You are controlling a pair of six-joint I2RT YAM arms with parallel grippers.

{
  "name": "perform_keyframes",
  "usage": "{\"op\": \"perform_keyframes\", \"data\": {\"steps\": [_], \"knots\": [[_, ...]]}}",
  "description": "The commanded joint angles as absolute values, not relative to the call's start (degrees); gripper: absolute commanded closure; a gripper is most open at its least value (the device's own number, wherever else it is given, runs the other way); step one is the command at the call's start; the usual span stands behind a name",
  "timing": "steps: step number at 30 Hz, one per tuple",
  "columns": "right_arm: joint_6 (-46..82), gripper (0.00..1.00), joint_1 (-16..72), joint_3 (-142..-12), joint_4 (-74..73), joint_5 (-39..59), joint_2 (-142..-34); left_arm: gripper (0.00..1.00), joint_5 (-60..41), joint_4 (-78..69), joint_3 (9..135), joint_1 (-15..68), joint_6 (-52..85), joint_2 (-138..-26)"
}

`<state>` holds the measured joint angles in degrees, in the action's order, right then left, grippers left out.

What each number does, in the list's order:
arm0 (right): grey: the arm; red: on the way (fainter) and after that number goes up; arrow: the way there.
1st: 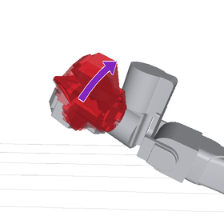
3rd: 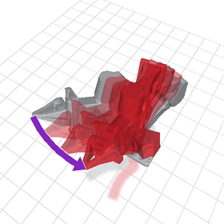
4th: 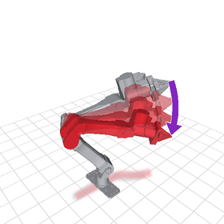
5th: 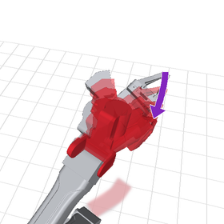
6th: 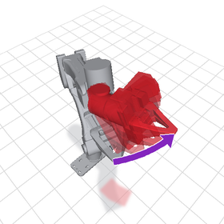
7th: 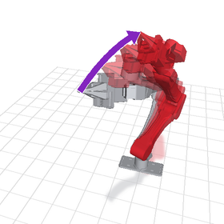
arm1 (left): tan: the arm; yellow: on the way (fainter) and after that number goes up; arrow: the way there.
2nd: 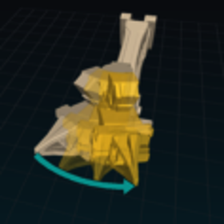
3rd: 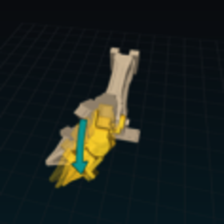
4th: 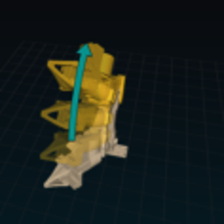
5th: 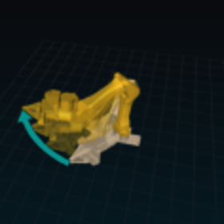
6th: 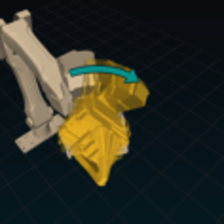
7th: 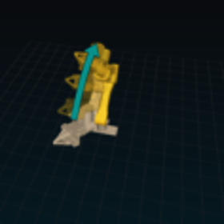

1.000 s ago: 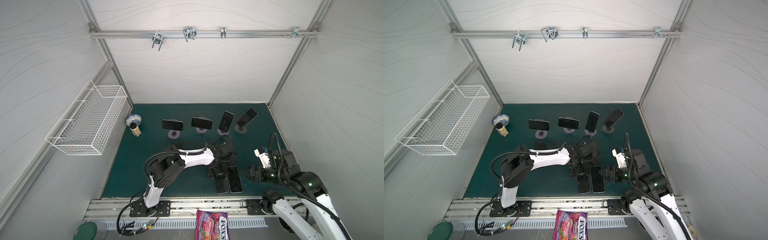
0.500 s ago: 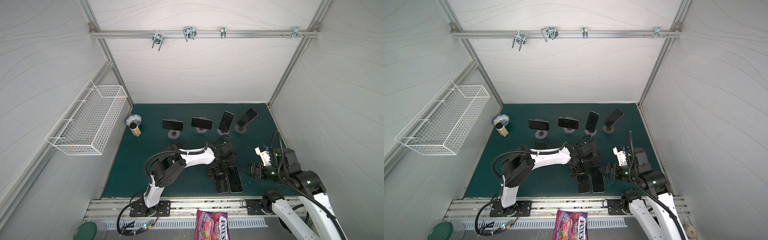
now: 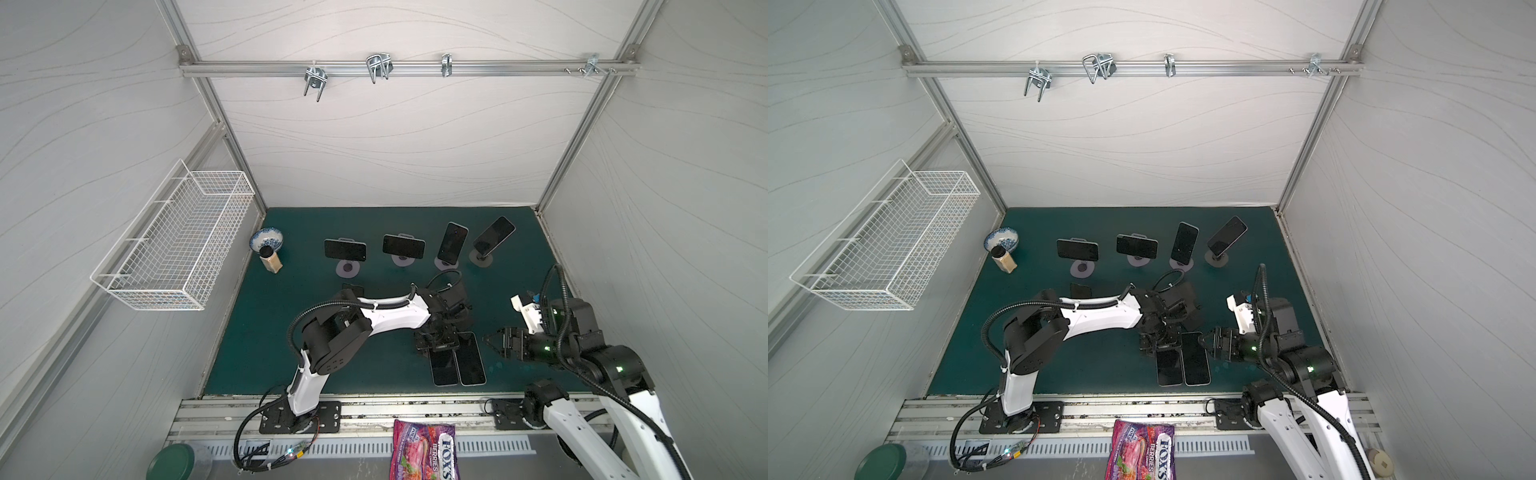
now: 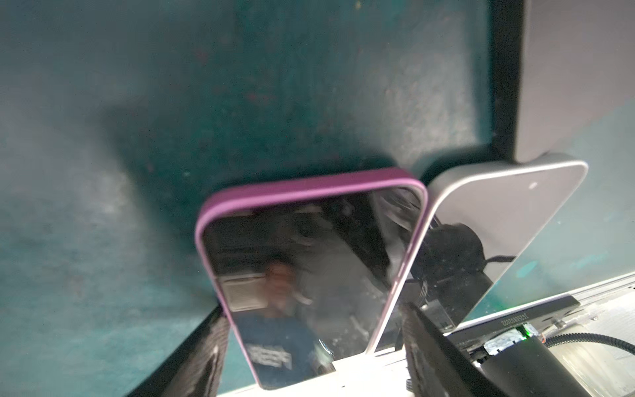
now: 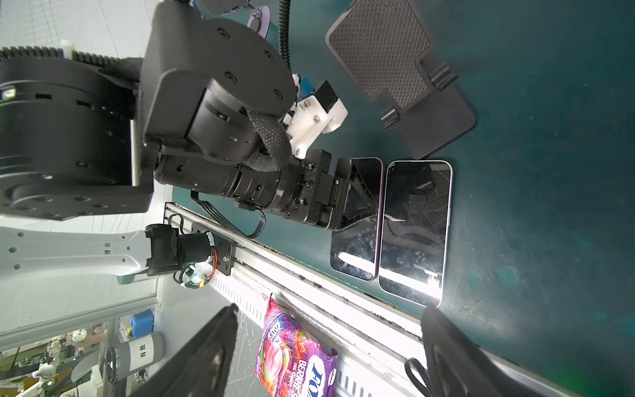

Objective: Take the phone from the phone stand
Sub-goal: 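Lower the pink-framed phone flat beside the white phone with the left gripper, then open the left gripper to release the pink phone and lift away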

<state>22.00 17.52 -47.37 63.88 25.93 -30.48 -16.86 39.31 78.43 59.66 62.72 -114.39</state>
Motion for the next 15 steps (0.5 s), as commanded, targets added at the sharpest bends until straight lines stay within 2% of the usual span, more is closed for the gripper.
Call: {"op": "perform_keyframes", "data": {"steps": [1, 15], "knots": [[21.2, 0.16, 17.2, -47.1, 64.0, 25.7, -29.6, 0.2, -19.0, 37.0, 78.3, 60.2, 63.3, -119.2], [21.4, 0.16, 17.1, -47.2, 64.7, 24.5, -29.9, 0.2, -14.8, 39.0, 77.5, 60.0, 61.8, -113.8]]}}
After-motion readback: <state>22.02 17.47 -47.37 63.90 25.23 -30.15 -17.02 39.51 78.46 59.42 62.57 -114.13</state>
